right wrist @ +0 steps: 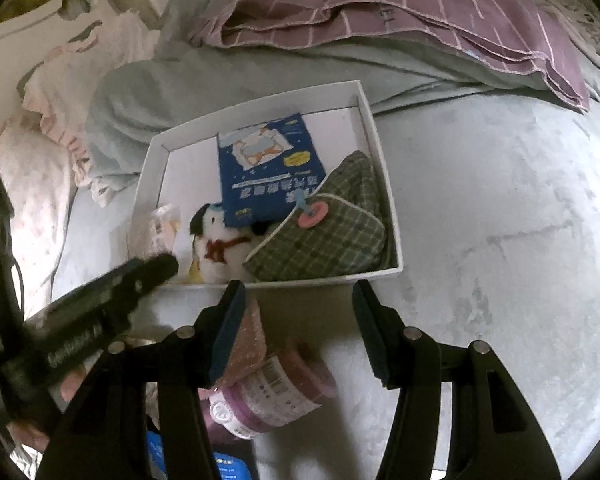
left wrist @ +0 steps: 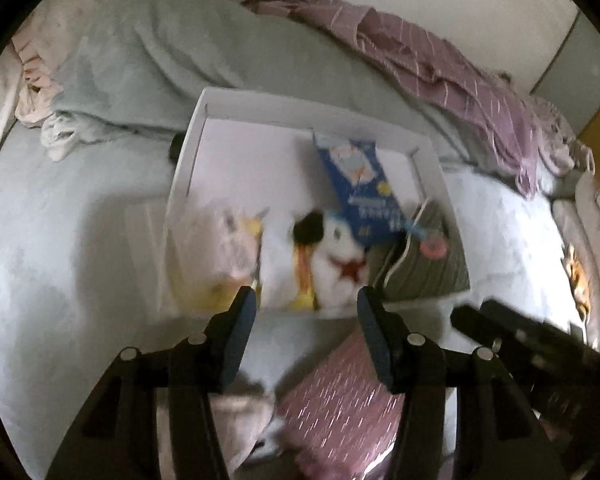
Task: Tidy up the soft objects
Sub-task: 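Move the right tool to the pink glittery pad beside the pink jar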
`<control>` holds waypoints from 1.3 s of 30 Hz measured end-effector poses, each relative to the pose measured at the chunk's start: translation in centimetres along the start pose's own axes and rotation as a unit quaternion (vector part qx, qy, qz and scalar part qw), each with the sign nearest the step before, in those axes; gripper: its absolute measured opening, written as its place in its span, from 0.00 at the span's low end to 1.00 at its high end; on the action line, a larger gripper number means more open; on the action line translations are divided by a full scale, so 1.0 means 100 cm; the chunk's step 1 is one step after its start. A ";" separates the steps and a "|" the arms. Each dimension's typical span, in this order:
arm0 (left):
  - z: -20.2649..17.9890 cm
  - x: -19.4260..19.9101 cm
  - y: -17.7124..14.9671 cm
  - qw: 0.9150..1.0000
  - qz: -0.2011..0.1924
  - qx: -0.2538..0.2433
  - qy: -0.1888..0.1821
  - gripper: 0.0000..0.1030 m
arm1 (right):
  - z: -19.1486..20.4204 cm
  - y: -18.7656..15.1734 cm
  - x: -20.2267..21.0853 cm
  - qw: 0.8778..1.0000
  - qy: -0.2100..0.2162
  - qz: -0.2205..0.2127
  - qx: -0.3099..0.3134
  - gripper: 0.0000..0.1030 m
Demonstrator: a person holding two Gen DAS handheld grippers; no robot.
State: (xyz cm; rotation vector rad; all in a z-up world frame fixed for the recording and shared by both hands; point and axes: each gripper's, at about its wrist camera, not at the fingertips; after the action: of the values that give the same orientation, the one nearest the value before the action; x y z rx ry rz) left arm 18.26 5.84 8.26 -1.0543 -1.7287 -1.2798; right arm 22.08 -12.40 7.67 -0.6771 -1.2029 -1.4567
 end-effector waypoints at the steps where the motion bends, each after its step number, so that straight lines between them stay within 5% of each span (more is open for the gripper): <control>1: 0.002 0.001 -0.003 1.000 0.009 -0.002 -0.003 0.51 | 0.002 -0.001 0.000 1.000 0.002 0.003 0.002 0.56; 12: 0.021 0.018 -0.016 0.998 0.057 -0.004 -0.035 0.51 | 0.025 -0.012 0.001 0.999 0.008 0.035 0.006 0.56; 26: 0.038 0.016 -0.026 0.996 0.081 0.006 -0.020 0.51 | 0.019 -0.027 0.005 0.991 0.064 0.059 -0.105 0.52; 36: 0.047 0.018 -0.024 0.997 0.068 0.018 0.011 0.51 | 0.043 -0.055 0.034 0.986 -0.098 -0.020 -0.132 0.52; 39: 0.049 0.020 -0.025 0.998 0.068 0.007 0.001 0.51 | 0.048 -0.054 0.048 0.984 -0.100 -0.038 -0.144 0.52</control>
State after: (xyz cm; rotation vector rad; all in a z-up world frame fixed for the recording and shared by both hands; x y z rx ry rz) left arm 14.76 10.48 7.92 -1.1421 -1.6325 -1.1816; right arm 14.80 -10.16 11.83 -1.0044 -1.1908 -1.6756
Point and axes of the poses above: each gripper's, at about its wrist camera, not at the fingertips, and x roughly against the way its jaws point, z to its left, y to its top, and after that the axes turned 8 degrees about z, right-handed
